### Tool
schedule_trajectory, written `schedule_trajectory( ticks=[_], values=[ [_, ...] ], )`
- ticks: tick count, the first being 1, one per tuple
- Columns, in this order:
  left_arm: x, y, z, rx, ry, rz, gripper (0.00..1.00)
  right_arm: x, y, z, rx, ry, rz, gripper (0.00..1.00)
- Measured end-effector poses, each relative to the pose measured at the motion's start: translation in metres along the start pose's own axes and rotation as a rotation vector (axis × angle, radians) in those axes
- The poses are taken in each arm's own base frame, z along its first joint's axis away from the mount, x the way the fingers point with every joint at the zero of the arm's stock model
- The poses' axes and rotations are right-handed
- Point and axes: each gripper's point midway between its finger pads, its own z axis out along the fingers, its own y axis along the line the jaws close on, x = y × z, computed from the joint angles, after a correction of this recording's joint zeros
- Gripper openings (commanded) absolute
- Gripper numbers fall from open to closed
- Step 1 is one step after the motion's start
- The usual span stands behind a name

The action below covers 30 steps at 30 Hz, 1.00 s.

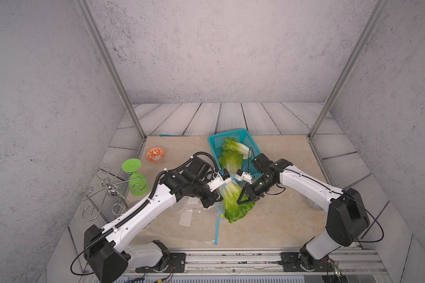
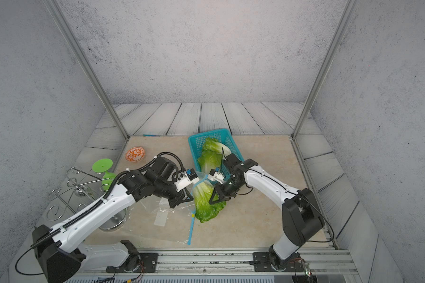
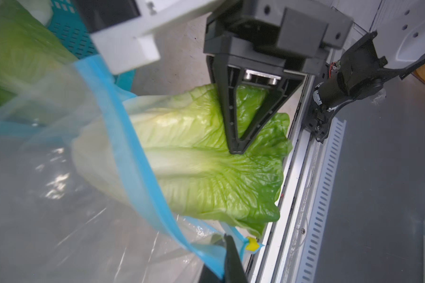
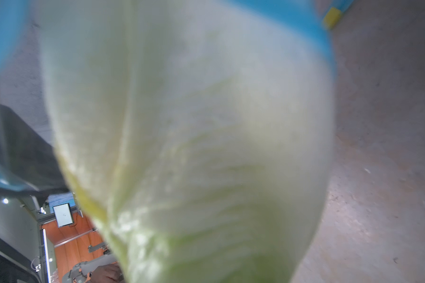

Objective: Put the chinese cabbages into a zipper bag and zip it
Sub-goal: Place the Chinese cabbage in the zipper food storage bag.

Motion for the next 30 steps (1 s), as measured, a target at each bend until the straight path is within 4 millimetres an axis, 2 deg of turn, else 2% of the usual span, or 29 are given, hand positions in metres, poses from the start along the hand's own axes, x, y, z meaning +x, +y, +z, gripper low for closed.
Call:
schedule_trajectory(
  ticks=[5,9,17,22,25,30],
  values=[
    [-0.004,0.010,-0.004,-0.035,-0.009,-0.006,0.00,0.027,0.010,0.013,0.103,0.121,-0.078,0.01],
    [-0.012,0.011,-0.003,-0.034,-0.021,0.005,0.00,0.035,0.022,0.017,0.119,0.159,-0.115,0.01],
    [-0.017,-0.014,0.009,0.060,-0.038,0.055,0.00,0.011,0.037,0.012,0.035,0.087,-0.084,0.03],
    [-0.006,-0.022,0.009,0.093,-0.040,0.060,0.00,-0.009,0.023,-0.004,-0.056,-0.001,0.012,0.02],
    [-0.003,-0.026,0.010,0.114,-0.043,0.059,0.00,-0.026,0.023,-0.015,-0.122,-0.070,0.030,0.02],
    [0.002,-0.027,0.012,0.120,-0.035,0.054,0.00,-0.040,0.028,-0.012,-0.211,-0.120,0.036,0.00]
  ],
)
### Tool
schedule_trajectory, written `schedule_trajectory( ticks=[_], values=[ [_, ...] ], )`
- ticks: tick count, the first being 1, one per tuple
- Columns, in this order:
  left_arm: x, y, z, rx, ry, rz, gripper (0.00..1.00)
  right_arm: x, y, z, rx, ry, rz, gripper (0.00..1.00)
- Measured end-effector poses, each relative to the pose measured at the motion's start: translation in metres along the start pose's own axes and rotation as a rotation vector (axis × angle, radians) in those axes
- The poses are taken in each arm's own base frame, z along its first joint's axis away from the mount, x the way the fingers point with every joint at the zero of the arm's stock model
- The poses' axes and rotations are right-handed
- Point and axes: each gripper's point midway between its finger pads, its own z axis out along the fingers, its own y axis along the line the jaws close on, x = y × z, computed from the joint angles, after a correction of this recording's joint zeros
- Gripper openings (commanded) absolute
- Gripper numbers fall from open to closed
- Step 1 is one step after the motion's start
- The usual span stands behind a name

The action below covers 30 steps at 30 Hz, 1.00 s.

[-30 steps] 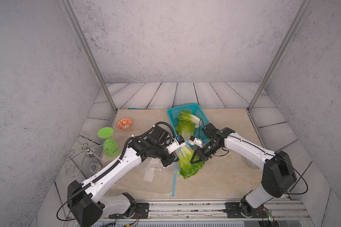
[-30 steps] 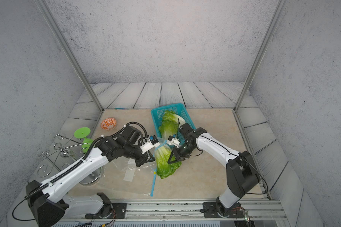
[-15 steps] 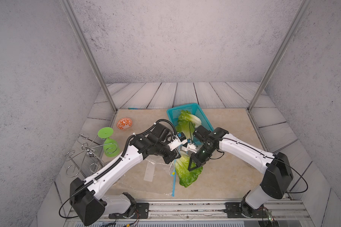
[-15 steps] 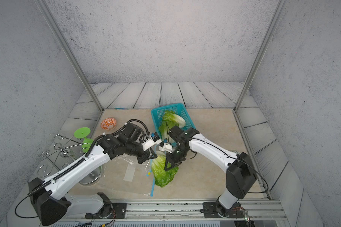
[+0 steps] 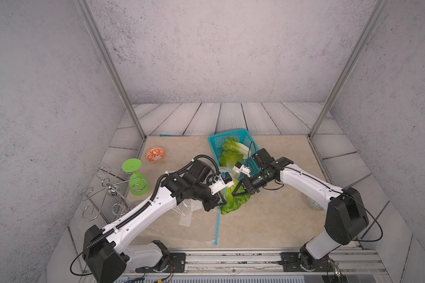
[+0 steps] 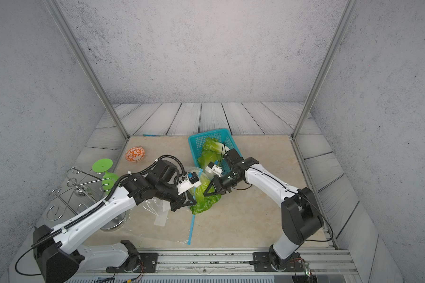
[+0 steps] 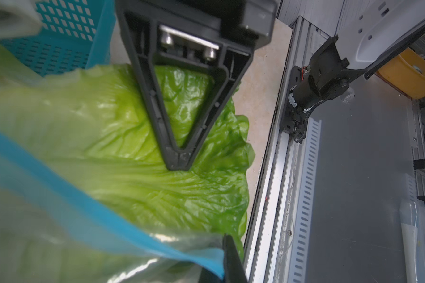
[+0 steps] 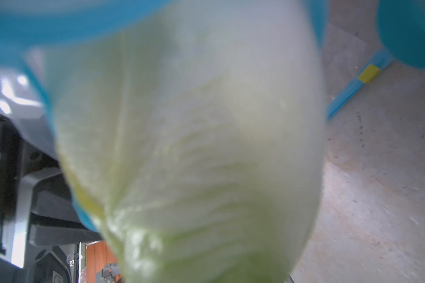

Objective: Put the chinese cabbages into a zipper bag and zip it
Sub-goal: Place the Chinese cabbage in the zipper food storage bag.

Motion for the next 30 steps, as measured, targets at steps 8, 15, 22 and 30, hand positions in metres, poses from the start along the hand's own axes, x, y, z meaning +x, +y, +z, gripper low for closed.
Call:
schedule_trajectory(
  ticks=[8,15,22,30],
  values=[
    [0.002,0.001,0.000,-0.013,-0.019,-0.007,0.00,-0.011,-0.007,0.000,-0.091,-0.071,0.108,0.00],
    [0.007,0.020,0.000,-0.115,0.000,-0.038,0.00,-0.018,0.001,-0.010,-0.110,-0.122,0.127,0.00],
    [0.002,0.027,0.005,-0.115,-0.017,-0.083,0.00,-0.030,-0.006,-0.010,-0.128,-0.183,0.226,0.00],
    [-0.001,0.029,0.010,-0.097,-0.016,-0.119,0.00,-0.038,-0.015,-0.013,-0.140,-0.233,0.328,0.00]
  ],
)
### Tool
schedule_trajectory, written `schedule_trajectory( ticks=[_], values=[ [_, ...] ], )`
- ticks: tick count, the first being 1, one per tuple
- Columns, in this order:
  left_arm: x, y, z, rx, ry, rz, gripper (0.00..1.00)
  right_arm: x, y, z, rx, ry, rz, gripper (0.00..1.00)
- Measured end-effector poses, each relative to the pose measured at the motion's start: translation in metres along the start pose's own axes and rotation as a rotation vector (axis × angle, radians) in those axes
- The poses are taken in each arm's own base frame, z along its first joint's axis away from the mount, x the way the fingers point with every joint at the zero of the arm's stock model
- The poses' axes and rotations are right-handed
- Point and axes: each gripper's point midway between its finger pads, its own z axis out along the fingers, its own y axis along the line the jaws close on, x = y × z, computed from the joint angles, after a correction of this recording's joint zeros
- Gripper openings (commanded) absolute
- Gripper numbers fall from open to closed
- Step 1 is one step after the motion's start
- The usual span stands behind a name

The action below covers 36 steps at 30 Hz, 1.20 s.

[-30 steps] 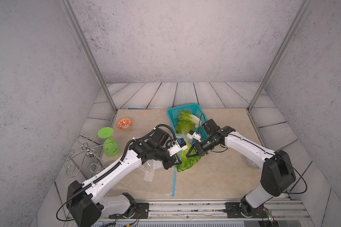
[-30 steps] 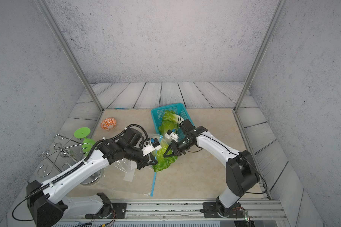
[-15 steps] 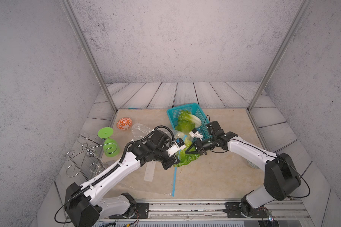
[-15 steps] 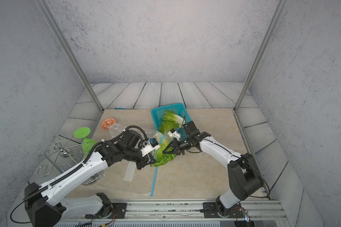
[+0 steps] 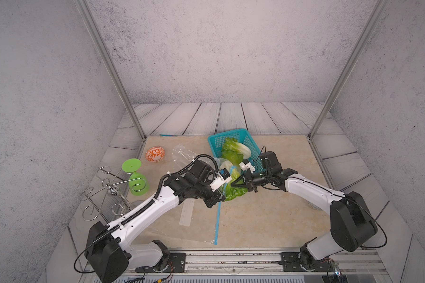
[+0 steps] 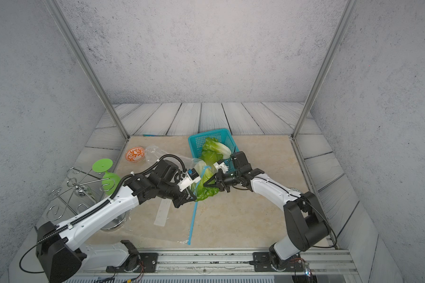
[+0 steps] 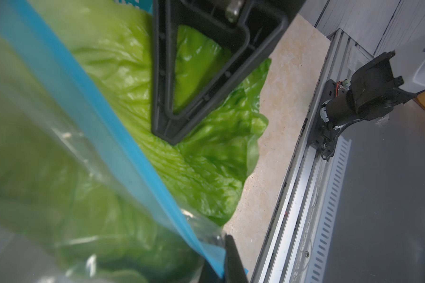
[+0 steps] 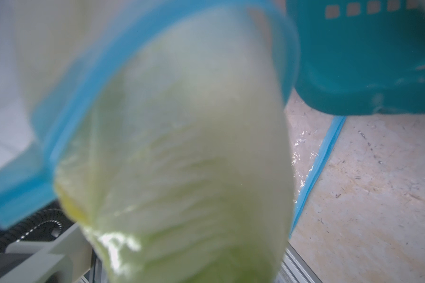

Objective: Put the chinese cabbages into a zipper bag and zip it
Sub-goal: Place the Chinese cabbage in the zipper food storage bag.

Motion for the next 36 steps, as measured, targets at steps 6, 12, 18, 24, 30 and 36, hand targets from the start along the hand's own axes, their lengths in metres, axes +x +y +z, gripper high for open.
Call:
schedule_trajectory(
  ticks=[6,12,18,24,30,36],
  values=[
    [-0.009,-0.002,0.006,0.039,-0.010,-0.044,0.00,-0.007,-0.002,0.001,-0.035,-0.035,0.084,0.00],
    [-0.012,0.003,0.010,0.033,-0.009,-0.051,0.00,-0.016,0.002,-0.002,-0.040,-0.078,0.130,0.00],
    [-0.019,0.006,0.013,0.028,-0.022,-0.055,0.00,-0.022,0.005,-0.004,-0.066,-0.116,0.171,0.00],
    [-0.024,0.009,0.018,0.031,-0.039,-0.070,0.00,-0.028,0.006,-0.006,-0.082,-0.146,0.195,0.00],
    [-0.029,0.010,0.015,0.024,-0.043,-0.075,0.00,-0.028,-0.004,-0.008,0.027,-0.164,0.148,0.00],
    [-0.024,0.017,0.012,-0.011,-0.017,-0.092,0.00,-0.018,0.004,-0.019,0.165,-0.169,-0.064,0.00]
  ],
)
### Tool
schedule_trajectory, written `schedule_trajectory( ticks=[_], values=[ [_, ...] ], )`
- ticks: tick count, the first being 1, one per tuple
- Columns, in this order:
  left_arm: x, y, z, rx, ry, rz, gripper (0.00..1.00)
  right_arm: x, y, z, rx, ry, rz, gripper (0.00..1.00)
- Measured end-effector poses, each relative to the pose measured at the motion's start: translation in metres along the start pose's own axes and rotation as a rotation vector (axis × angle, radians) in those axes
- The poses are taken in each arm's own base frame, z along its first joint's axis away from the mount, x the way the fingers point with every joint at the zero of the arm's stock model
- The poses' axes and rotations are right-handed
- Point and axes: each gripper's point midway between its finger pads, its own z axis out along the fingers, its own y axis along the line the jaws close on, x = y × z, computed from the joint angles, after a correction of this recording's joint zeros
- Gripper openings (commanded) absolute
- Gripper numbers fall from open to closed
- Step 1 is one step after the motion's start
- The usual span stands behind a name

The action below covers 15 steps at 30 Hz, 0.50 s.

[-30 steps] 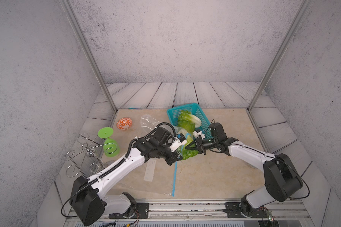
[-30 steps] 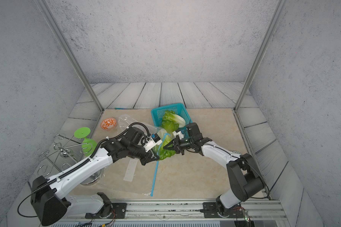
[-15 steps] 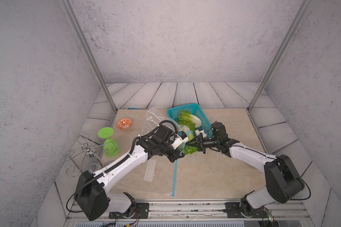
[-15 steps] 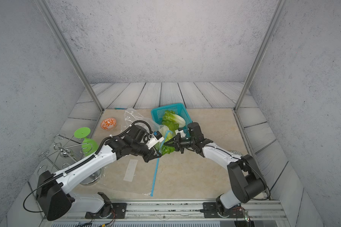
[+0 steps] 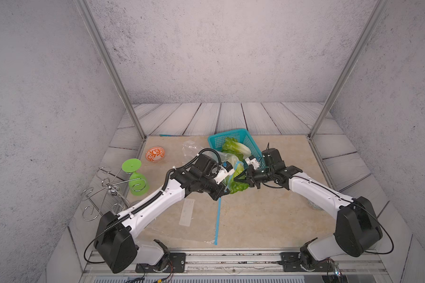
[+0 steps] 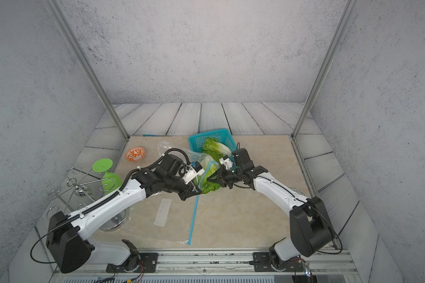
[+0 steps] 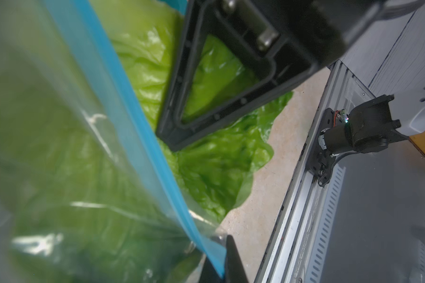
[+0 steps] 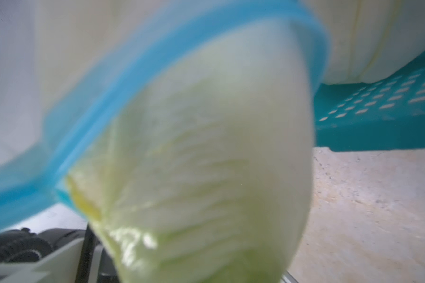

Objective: Put the chinese cabbages into a zipper bag and zip it
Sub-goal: Place the Chinese cabbage in the zipper food storage bag.

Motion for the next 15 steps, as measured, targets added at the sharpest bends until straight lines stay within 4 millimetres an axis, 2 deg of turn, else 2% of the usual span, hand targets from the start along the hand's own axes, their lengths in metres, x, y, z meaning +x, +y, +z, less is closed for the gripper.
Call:
schedule_trajectory(
  ticks=[3,5,10,15],
  values=[
    [0.002,0.006,-0.003,-0.026,0.012,-0.012,0.00,0.008,-0.005,-0.004,0.067,0.023,-0.099,0.00],
    [0.004,0.012,-0.006,-0.045,0.018,-0.027,0.00,0.017,-0.016,-0.005,0.128,0.054,-0.148,0.00],
    [0.000,0.019,-0.008,-0.063,0.003,-0.039,0.00,0.045,-0.038,-0.009,0.215,0.161,-0.186,0.00],
    [-0.009,0.006,-0.006,-0.006,-0.029,-0.026,0.00,0.055,-0.031,-0.002,0.158,0.219,-0.154,0.00]
  ],
)
